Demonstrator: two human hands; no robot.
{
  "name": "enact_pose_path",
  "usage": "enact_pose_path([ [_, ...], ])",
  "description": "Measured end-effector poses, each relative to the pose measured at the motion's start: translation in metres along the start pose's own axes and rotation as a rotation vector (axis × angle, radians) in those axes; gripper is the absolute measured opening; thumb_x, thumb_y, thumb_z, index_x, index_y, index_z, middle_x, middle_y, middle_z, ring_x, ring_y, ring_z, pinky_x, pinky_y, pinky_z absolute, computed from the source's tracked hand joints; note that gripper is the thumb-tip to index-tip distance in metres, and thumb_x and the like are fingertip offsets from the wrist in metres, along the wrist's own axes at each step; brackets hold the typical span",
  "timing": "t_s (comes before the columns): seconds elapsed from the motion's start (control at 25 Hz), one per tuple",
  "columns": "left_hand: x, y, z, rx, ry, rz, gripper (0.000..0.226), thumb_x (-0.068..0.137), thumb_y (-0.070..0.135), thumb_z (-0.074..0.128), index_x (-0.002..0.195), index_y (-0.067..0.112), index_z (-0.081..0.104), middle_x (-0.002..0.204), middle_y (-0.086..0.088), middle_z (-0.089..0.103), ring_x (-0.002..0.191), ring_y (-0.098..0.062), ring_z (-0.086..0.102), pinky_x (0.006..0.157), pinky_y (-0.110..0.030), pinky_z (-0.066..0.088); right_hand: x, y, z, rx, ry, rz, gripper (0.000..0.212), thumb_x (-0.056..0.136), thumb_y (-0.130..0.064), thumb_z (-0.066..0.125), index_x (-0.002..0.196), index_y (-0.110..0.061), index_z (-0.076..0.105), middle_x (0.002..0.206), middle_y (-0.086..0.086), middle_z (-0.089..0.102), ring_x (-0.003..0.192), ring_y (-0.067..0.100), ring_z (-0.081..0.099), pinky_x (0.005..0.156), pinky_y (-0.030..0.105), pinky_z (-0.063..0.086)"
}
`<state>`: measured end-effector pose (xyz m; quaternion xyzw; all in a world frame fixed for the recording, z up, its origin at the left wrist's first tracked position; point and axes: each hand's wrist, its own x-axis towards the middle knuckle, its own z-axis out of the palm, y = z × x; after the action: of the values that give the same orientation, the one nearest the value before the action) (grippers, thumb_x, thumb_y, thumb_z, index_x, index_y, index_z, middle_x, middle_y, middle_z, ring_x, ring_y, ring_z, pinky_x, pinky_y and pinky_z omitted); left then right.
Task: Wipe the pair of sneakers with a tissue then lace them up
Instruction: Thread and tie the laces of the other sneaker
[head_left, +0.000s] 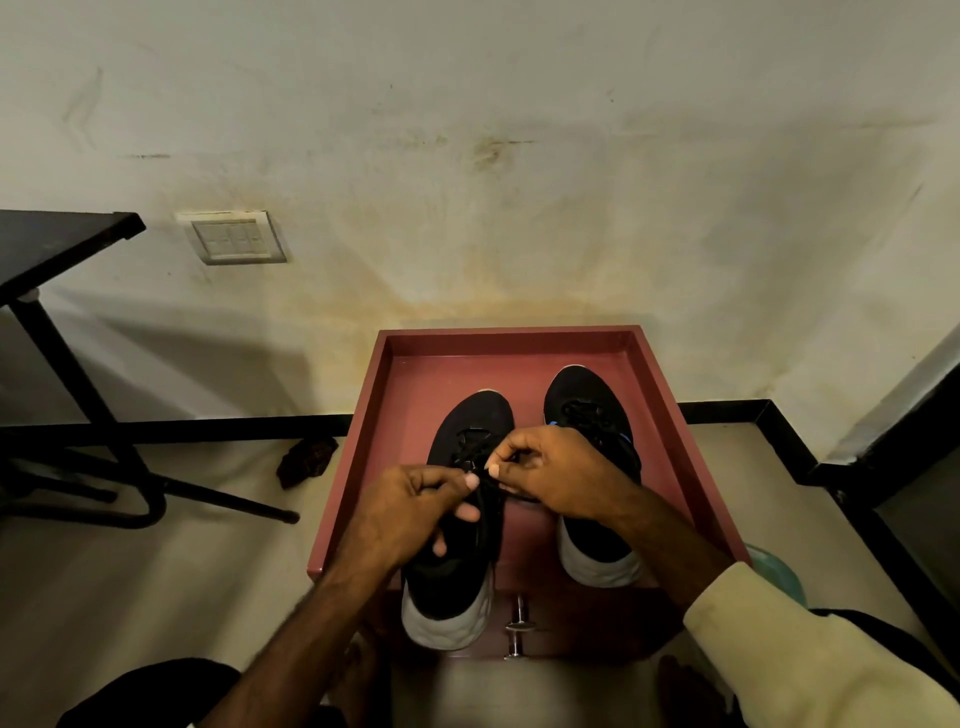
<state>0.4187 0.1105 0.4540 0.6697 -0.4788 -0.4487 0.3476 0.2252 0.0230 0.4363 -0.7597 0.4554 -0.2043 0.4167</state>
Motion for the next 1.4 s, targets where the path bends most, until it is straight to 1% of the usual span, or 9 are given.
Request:
enact_pose_path([
  [0.16, 0.001, -0.001, 0.002, 0.151, -0.008, 0.023, 0.025, 0.105, 0.025, 0.059, 0.127, 0.026, 0.071, 0.073, 0.002, 0.08, 0.037, -0.008, 0.055, 0.048, -0.019, 0.049, 0.0, -0.004, 0.0, -0.036, -0.01, -0.018, 0.007, 0.095, -0.019, 0.074, 0.099, -0.018, 0.08, 0.066, -0.025, 0.071, 0.059, -0.008, 0.065, 0.062, 0.009, 0.048],
  [0.28, 0.001, 0.001, 0.008, 0.199, -0.042, 0.052, 0.032, 0.106, 0.026, 0.057, 0.137, 0.027, 0.064, 0.066, 0.003, 0.078, 0.039, -0.006, 0.059, 0.049, -0.018, 0.051, 0.001, -0.004, 0.0, -0.036, -0.012, -0.004, 0.008, 0.096, -0.017, 0.072, 0.1, -0.017, 0.078, 0.057, -0.027, 0.065, 0.052, -0.008, 0.06, 0.059, 0.011, 0.045],
  [0.48, 0.0, 0.007, 0.005, 0.248, 0.152, 0.156, 0.032, 0.1, 0.046, 0.062, 0.085, 0.022, 0.078, 0.063, 0.005, 0.075, 0.047, -0.011, 0.067, 0.051, -0.02, 0.055, 0.001, -0.003, -0.001, -0.05, 0.011, 0.001, 0.01, 0.093, -0.018, 0.075, 0.102, -0.021, 0.078, 0.056, -0.026, 0.065, 0.052, -0.007, 0.06, 0.06, 0.008, 0.044],
  [0.64, 0.007, 0.01, -0.01, 0.353, 0.358, 0.303, 0.014, 0.097, 0.041, 0.067, 0.087, 0.033, 0.072, 0.079, 0.016, 0.071, 0.071, 0.002, 0.066, 0.061, -0.013, 0.049, 0.003, -0.005, 0.001, 0.073, 0.092, -0.005, 0.012, 0.092, -0.018, 0.078, 0.102, -0.023, 0.079, 0.061, -0.011, 0.066, 0.053, -0.001, 0.057, 0.062, 0.013, 0.048],
  [0.76, 0.02, 0.004, -0.02, 0.435, 0.256, 0.286, 0.014, 0.099, 0.028, 0.067, 0.11, 0.032, 0.075, 0.104, 0.02, 0.071, 0.088, 0.009, 0.062, 0.07, -0.005, 0.039, 0.004, -0.008, 0.003, 0.198, 0.105, -0.03, 0.019, 0.095, -0.012, 0.074, 0.111, -0.021, 0.076, 0.084, 0.0, 0.076, 0.071, 0.008, 0.071, 0.071, 0.02, 0.059],
  [0.84, 0.031, 0.0, -0.023, 0.447, 0.135, 0.272, 0.022, 0.101, 0.027, 0.066, 0.12, 0.031, 0.075, 0.114, 0.018, 0.073, 0.098, 0.006, 0.065, 0.079, -0.006, 0.044, 0.003, -0.011, 0.002, 0.243, 0.124, -0.038, 0.029, 0.097, -0.009, 0.07, 0.123, -0.021, 0.07, 0.094, 0.006, 0.077, 0.082, 0.013, 0.076, 0.077, 0.025, 0.063],
  [1.0, 0.052, -0.003, -0.029, 0.484, -0.036, 0.258, 0.023, 0.1, 0.026, 0.067, 0.12, 0.03, 0.077, 0.119, 0.013, 0.075, 0.105, -0.003, 0.069, 0.1, -0.031, 0.057, 0.003, -0.014, 0.003, 0.216, 0.171, -0.052, 0.038, 0.097, -0.016, 0.071, 0.134, -0.021, 0.063, 0.094, 0.003, 0.076, 0.087, 0.017, 0.075, 0.086, 0.031, 0.062],
  [1.2, 0.06, -0.001, -0.039, 0.526, -0.106, 0.222, 0.019, 0.098, 0.025, 0.07, 0.115, 0.029, 0.077, 0.098, 0.015, 0.073, 0.079, 0.004, 0.068, 0.068, -0.01, 0.052, 0.008, -0.012, 0.003, 0.228, 0.2, -0.064, 0.019, 0.099, -0.015, 0.068, 0.116, -0.022, 0.074, 0.094, -0.002, 0.077, 0.086, 0.011, 0.076, 0.088, 0.032, 0.062],
  [1.4, 0.068, 0.002, -0.039, 0.512, -0.15, 0.35, 0.021, 0.097, 0.033, 0.071, 0.117, 0.033, 0.077, 0.099, 0.022, 0.073, 0.082, 0.01, 0.066, 0.069, -0.007, 0.049, 0.013, -0.017, 0.007, 0.282, 0.197, -0.127, 0.019, 0.098, -0.015, 0.07, 0.112, -0.025, 0.078, 0.098, 0.0, 0.078, 0.091, 0.02, 0.075, 0.087, 0.03, 0.062],
])
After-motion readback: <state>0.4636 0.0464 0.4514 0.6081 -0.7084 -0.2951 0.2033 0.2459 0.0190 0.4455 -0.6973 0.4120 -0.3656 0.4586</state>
